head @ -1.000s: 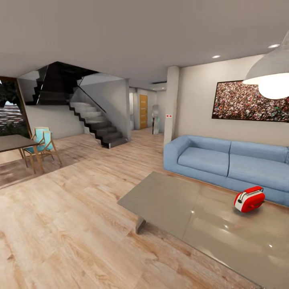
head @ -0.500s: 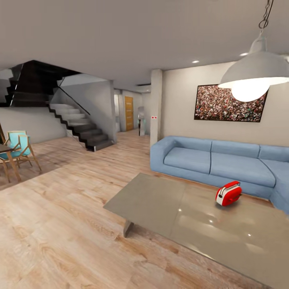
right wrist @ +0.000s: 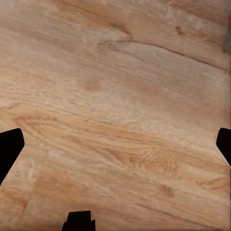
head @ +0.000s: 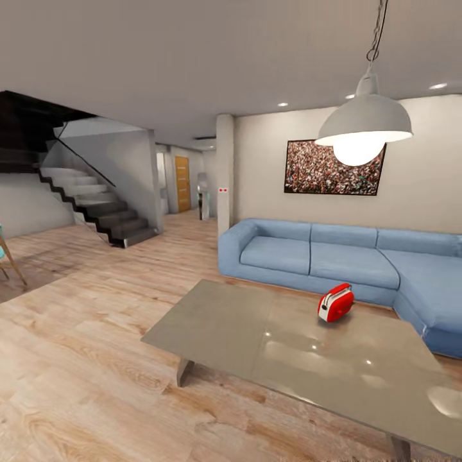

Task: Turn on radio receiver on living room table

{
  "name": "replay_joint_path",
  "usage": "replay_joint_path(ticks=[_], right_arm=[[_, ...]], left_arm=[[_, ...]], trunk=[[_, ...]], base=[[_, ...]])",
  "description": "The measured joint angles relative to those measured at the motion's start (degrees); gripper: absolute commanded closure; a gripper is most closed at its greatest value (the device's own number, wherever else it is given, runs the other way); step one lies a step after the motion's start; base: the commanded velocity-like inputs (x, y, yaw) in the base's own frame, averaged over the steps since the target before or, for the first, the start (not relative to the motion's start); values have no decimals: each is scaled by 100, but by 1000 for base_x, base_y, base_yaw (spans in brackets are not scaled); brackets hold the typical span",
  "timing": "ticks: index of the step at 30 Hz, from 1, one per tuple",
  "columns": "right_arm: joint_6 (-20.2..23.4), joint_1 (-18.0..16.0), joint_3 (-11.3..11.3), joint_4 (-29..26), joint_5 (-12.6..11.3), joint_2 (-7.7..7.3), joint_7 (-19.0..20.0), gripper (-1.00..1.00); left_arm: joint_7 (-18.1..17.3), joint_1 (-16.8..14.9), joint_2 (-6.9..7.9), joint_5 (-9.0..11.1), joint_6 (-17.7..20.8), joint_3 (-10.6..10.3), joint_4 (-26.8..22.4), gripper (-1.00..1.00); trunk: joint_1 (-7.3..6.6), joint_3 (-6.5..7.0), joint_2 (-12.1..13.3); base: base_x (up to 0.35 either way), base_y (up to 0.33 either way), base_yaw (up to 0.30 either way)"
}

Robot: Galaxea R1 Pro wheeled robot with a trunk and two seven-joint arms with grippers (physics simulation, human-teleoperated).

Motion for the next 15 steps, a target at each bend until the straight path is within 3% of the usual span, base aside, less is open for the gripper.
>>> replay_joint_path(ticks=[15], right_arm=[[0,1,-1,0,0,-17,0,-100]], left_arm=[[5,0,0,0,4,0,0,-100]], trunk=[[0,-25,0]], base=[[0,0,-277]])
